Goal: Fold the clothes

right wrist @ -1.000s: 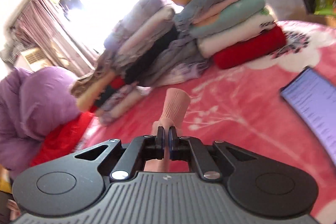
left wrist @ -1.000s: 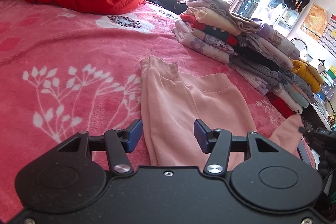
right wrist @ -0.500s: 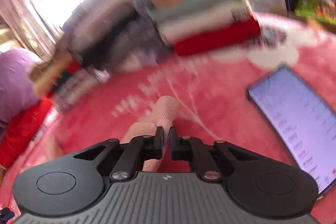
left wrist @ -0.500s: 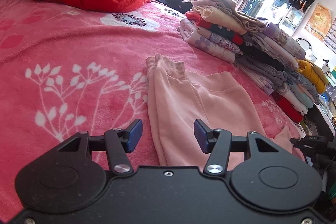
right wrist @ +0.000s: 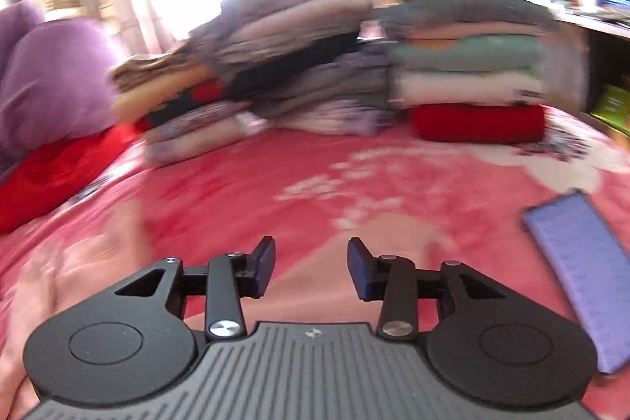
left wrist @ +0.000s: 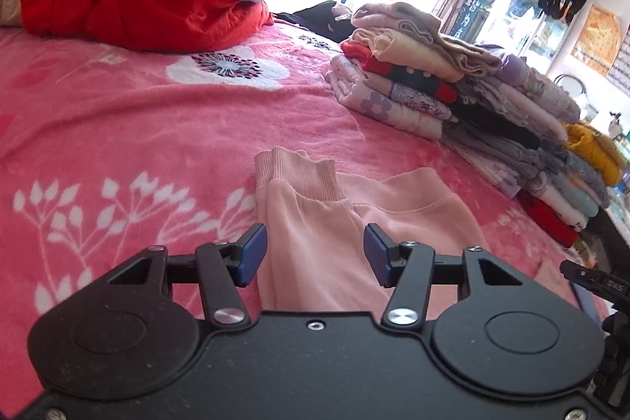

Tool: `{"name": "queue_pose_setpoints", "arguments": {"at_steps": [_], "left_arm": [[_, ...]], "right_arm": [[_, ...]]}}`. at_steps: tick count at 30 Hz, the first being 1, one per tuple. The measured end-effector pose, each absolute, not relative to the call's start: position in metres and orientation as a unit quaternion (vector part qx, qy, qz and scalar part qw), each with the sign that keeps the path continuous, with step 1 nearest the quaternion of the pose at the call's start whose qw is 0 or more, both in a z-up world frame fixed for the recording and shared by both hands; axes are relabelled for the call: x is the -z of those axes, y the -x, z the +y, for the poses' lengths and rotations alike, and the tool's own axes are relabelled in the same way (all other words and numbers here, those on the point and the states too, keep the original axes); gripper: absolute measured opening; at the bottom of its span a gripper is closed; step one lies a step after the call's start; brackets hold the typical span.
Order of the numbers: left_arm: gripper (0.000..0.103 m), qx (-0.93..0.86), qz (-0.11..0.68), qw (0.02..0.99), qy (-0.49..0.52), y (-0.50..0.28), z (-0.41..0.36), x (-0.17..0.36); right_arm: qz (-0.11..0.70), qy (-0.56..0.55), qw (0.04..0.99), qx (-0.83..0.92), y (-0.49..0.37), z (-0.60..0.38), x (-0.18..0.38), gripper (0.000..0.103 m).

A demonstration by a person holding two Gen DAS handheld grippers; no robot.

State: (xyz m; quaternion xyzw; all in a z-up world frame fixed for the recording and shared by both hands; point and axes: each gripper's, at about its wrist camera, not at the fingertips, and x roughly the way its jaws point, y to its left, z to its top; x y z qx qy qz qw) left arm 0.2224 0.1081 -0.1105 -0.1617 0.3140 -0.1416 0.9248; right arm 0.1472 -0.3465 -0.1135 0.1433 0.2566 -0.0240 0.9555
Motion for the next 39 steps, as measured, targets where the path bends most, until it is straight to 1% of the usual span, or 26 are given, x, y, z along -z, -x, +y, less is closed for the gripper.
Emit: {"name": "queue_pose_setpoints", "arguments": {"at_steps": [4,7,9,11,16,17,18,20,25,30,39], "left_arm": [[0.052,0.136,0.323,0.923,0.16,-0.236,0.112,0.119],[0.051,0.138,0.323,0.924,0.153,-0.242,0.113,0.12],[0.051,0.142,0.323,0.923,0.152,-0.247,0.112,0.12],[0.048,0.146,0.324,0.923,0.145,-0.254,0.11,0.121],[0.03,0.156,0.327,0.924,0.121,-0.277,0.102,0.123],[0.024,0.156,0.325,0.926,0.115,-0.279,0.1,0.123],[0.009,0.154,0.321,0.928,0.107,-0.278,0.099,0.122],[0.008,0.15,0.314,0.932,0.099,-0.276,0.099,0.12],[0.007,0.116,0.275,0.947,0.114,-0.251,0.121,0.1],[0.007,0.066,0.234,0.957,0.156,-0.21,0.16,0.079],[0.007,-0.008,0.179,0.966,0.186,-0.139,0.221,0.054]], "right_arm": [[0.274,-0.151,0.947,-0.067,-0.161,-0.318,0.119,0.047],[0.297,-0.151,0.939,-0.088,-0.172,-0.307,0.126,0.049],[0.31,-0.166,0.932,-0.093,-0.177,-0.304,0.13,0.053],[0.315,-0.184,0.926,-0.099,-0.181,-0.303,0.133,0.053],[0.325,-0.174,0.924,-0.105,-0.183,-0.289,0.141,0.054],[0.327,-0.173,0.923,-0.107,-0.184,-0.288,0.143,0.054],[0.328,-0.172,0.923,-0.108,-0.184,-0.288,0.143,0.054],[0.33,-0.169,0.922,-0.108,-0.185,-0.287,0.145,0.054],[0.335,-0.166,0.922,-0.101,-0.19,-0.287,0.151,0.054],[0.328,-0.156,0.927,-0.091,-0.187,-0.286,0.152,0.054],[0.302,-0.133,0.942,-0.064,-0.168,-0.285,0.147,0.055]]}}
